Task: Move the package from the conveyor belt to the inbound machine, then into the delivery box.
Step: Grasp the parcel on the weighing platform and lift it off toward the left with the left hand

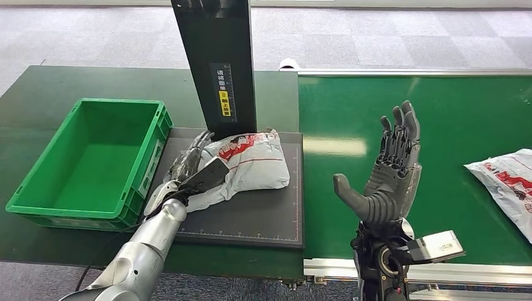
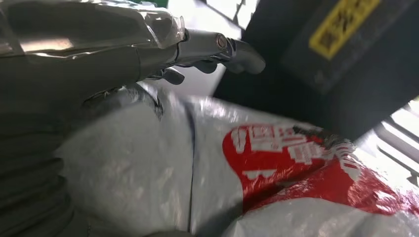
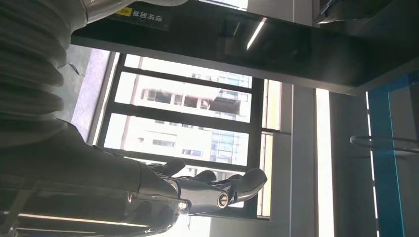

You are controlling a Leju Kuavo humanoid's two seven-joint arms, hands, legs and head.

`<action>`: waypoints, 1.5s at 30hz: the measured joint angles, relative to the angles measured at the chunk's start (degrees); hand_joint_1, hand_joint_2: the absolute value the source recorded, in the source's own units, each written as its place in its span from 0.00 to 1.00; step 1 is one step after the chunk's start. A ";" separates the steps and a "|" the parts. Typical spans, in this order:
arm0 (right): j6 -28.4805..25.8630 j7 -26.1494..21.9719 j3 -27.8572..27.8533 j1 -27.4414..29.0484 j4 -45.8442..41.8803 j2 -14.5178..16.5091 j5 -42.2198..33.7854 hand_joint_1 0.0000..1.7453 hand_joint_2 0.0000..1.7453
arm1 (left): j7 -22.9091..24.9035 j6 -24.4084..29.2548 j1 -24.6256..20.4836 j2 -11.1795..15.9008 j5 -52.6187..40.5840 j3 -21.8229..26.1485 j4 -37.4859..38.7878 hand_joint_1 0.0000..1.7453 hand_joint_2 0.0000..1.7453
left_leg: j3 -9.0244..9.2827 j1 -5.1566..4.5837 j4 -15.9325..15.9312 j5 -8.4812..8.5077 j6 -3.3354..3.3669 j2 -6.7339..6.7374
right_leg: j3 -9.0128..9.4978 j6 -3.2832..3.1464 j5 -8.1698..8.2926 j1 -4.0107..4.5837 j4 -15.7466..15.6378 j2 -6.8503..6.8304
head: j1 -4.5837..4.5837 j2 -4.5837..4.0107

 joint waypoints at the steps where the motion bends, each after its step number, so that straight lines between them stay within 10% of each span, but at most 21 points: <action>1: 0.11 0.00 -0.20 -0.35 0.50 -0.03 0.00 0.00 1.00 | -1.63 -4.52 -0.10 0.07 2.04 1.25 0.86 0.00 1.00 | 0.00 0.00 0.00 0.00 0.00 -0.01 | 0.00 0.00 0.00 0.00 0.00 -0.01 | 0.00 0.00; 11: 0.76 0.00 -1.29 -2.11 3.23 -0.04 0.27 0.00 1.00 | 3.60 -13.68 -2.51 0.11 1.21 3.54 4.98 0.00 1.00 | 0.19 0.00 0.00 0.00 0.00 -0.09 | 0.24 0.00 0.00 -0.01 0.00 -0.08 | -0.01 0.00; 15: 0.86 0.00 -1.70 -2.27 3.74 0.04 0.61 0.00 1.00 | 7.18 -12.58 -3.06 -0.16 -0.91 3.31 5.61 0.97 1.00 | 0.34 -0.01 0.00 0.00 0.00 -0.08 | 0.38 0.00 0.00 -0.01 0.00 -0.08 | -0.01 0.00; 16: 0.91 0.00 -1.79 -2.29 3.84 0.09 0.69 0.00 1.00 | 8.03 -12.16 -3.16 -0.30 -1.45 3.15 5.72 1.00 1.00 | 0.37 -0.01 0.00 0.00 0.00 -0.08 | 0.40 0.00 0.00 -0.01 0.00 -0.08 | -0.01 0.00; 36: 1.44 0.00 -3.79 -2.49 5.12 0.58 0.99 0.00 1.00 | 1.84 -0.49 -2.70 -0.60 1.64 2.69 6.17 1.00 1.00 | 0.37 0.00 0.00 0.02 0.00 -0.06 | 0.35 0.00 0.00 0.00 0.00 -0.06 | -0.01 0.00; 45: -1.58 0.00 -5.57 -0.66 5.12 -0.54 -1.84 0.00 1.00 | -8.80 -0.42 2.99 0.36 43.95 -3.87 -20.62 1.00 1.00 | 0.21 0.03 0.00 0.01 -0.01 -0.04 | 0.20 0.00 -0.01 0.04 0.01 -0.04 | -0.02 0.00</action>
